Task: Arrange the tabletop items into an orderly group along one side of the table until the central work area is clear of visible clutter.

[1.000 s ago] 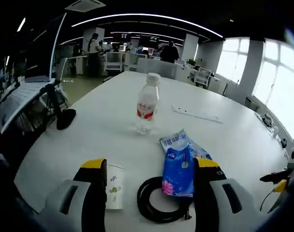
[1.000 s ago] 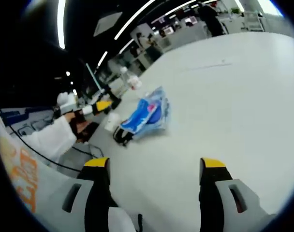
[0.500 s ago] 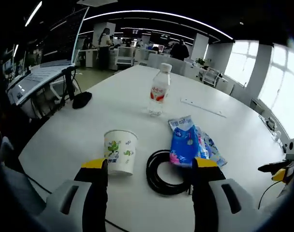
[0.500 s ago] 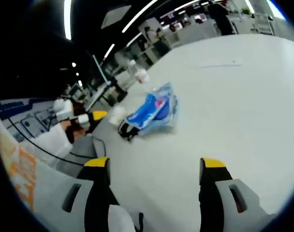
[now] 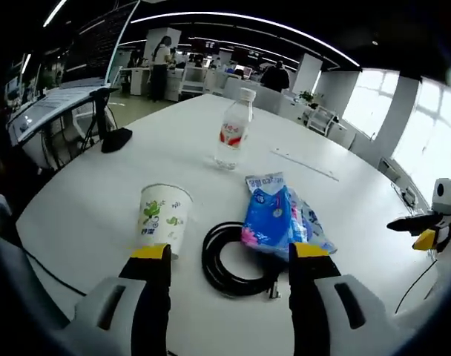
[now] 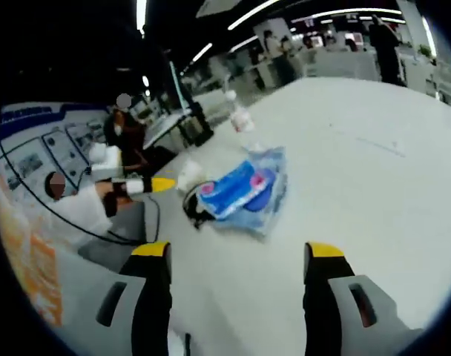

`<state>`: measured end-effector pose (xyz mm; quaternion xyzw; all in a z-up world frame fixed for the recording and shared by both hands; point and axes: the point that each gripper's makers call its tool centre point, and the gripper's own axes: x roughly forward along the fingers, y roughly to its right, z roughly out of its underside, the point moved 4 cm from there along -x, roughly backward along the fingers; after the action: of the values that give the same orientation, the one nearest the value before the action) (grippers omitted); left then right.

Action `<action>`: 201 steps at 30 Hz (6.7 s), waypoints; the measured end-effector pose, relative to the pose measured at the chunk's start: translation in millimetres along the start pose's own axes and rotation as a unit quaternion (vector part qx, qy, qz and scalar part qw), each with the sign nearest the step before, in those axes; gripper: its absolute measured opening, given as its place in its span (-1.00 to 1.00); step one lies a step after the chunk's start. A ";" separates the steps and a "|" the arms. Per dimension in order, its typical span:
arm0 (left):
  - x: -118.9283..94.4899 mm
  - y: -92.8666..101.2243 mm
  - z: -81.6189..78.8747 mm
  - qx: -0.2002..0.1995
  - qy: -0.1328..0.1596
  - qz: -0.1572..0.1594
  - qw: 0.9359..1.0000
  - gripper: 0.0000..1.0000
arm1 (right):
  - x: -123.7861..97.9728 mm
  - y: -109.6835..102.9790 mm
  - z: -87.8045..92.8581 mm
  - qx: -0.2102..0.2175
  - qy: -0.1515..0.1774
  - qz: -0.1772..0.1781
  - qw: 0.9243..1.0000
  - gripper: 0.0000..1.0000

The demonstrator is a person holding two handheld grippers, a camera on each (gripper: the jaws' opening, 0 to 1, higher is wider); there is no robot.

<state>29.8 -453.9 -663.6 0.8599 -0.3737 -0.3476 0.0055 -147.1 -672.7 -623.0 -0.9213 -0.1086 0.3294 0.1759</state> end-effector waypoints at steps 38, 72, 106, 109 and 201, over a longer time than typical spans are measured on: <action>31.1 54.1 32.7 -0.070 -0.042 0.055 0.995 -0.11 | 90.1 53.8 -123.0 -0.180 -0.071 -0.018 0.981 -0.06; 60.7 49.3 45.5 -0.112 -0.089 0.035 0.989 -0.86 | 197.7 50.2 -46.2 -0.146 -0.126 -0.064 0.979 -0.88; 19.1 147.2 -4.2 0.041 -0.089 0.177 0.979 -1.00 | -8.4 14.8 11.7 0.066 0.052 0.124 0.989 -0.99; 20.8 162.0 -0.3 0.049 -0.099 0.195 0.975 -1.00 | -22.9 19.3 19.6 0.066 0.050 0.139 0.987 -0.99; 217.8 327.2 29.9 0.235 -0.252 0.255 0.903 -0.97 | -54.2 264.2 69.2 0.159 0.020 0.233 0.959 -0.96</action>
<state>-93.0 -823.0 -727.4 0.5953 -0.6397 -0.4419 -0.2029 -210.7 -913.9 -746.6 -0.8879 0.1660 0.3553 0.2404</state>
